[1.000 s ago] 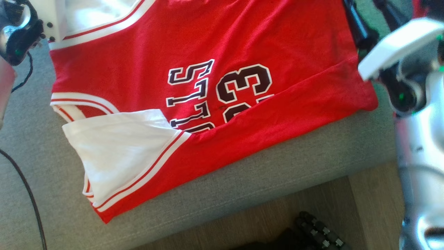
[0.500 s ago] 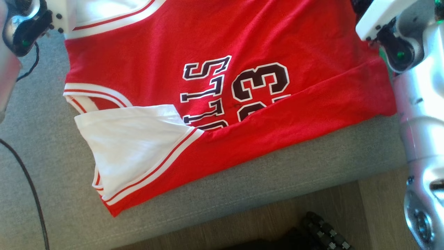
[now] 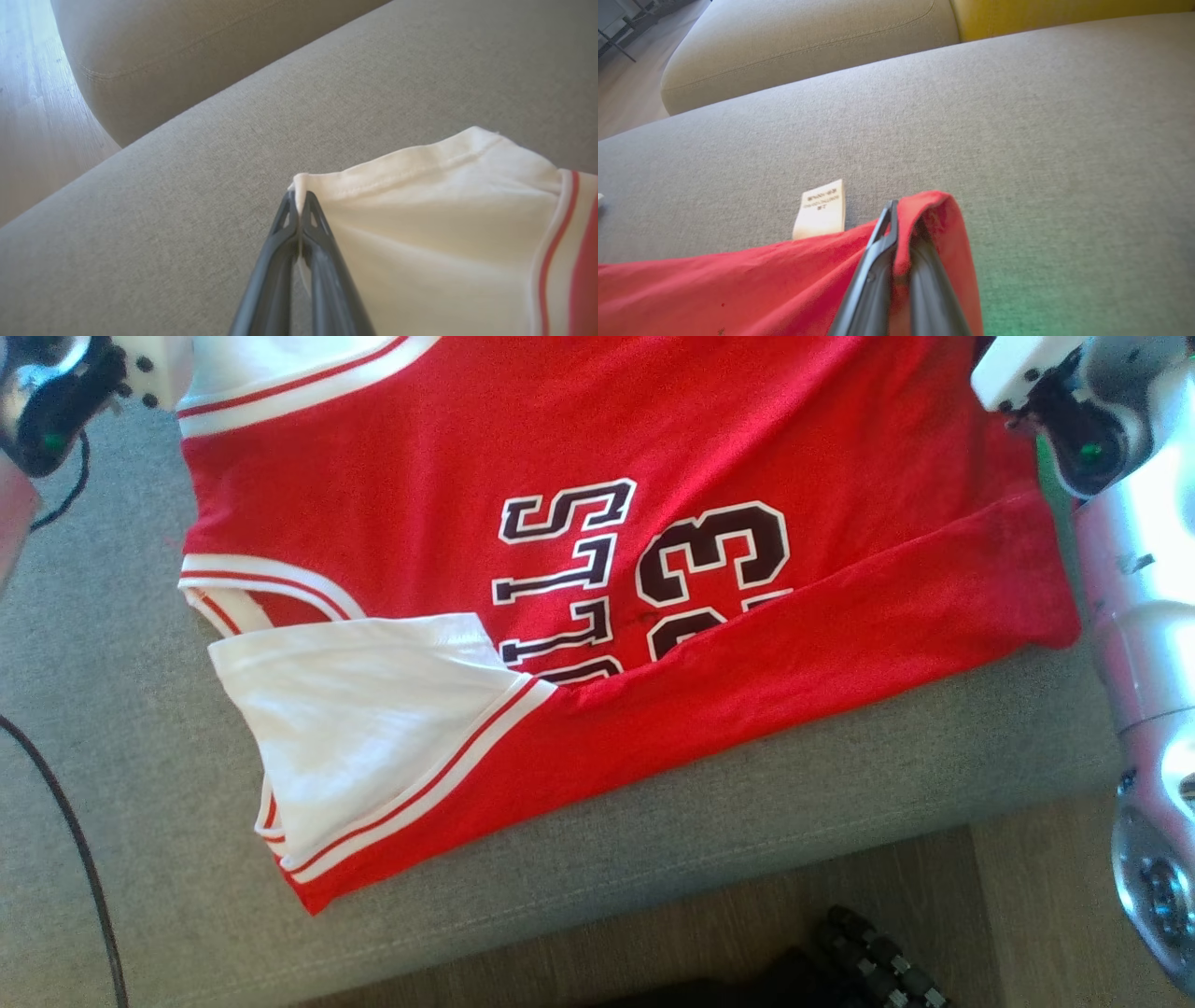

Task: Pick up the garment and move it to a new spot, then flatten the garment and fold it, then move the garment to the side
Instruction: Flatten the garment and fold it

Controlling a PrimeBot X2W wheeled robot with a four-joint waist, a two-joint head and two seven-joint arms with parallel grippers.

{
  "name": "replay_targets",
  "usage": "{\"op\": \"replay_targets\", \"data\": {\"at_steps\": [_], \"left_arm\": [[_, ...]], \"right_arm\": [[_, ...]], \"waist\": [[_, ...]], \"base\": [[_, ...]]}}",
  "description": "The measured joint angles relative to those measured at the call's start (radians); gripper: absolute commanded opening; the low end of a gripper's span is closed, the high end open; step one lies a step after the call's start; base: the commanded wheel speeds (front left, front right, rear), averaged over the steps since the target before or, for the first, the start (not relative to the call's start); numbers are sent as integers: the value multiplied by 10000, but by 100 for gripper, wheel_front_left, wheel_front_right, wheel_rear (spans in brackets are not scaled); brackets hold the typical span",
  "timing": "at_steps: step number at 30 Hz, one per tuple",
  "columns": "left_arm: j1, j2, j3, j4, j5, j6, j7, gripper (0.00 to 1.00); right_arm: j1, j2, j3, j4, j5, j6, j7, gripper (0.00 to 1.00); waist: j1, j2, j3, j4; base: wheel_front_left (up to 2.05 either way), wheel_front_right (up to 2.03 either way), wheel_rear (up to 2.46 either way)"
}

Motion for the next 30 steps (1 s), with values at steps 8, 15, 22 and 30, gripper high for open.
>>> {"op": "replay_targets", "data": {"at_steps": [8, 15, 22, 30], "left_arm": [[-502, 8, -90, 188, 692, 65, -1975, 0], [-986, -58, -173, 217, 1453, 105, -4008, 0], [-746, -73, -267, -414, 1398, 86, -4667, 0], [1091, 660, -201, -2734, 1383, 295, -4798, 0]], "right_arm": [[-500, -393, 44, 274, 274, 0, -531, 0], [-759, -872, 157, 263, 681, 0, -702, 0], [-536, -1429, 483, -378, 1164, 0, -685, 0], [1592, -2102, 602, -1904, 2084, -2, -311, 0]], "waist": [[0, 0, -27, 132], [0, 0, -116, 418], [0, 0, -328, 753], [0, 0, -754, 985]], "base": [[0, 0, 0], [0, 0, 0], [0, 0, 0], [0, 0, 0]]}}
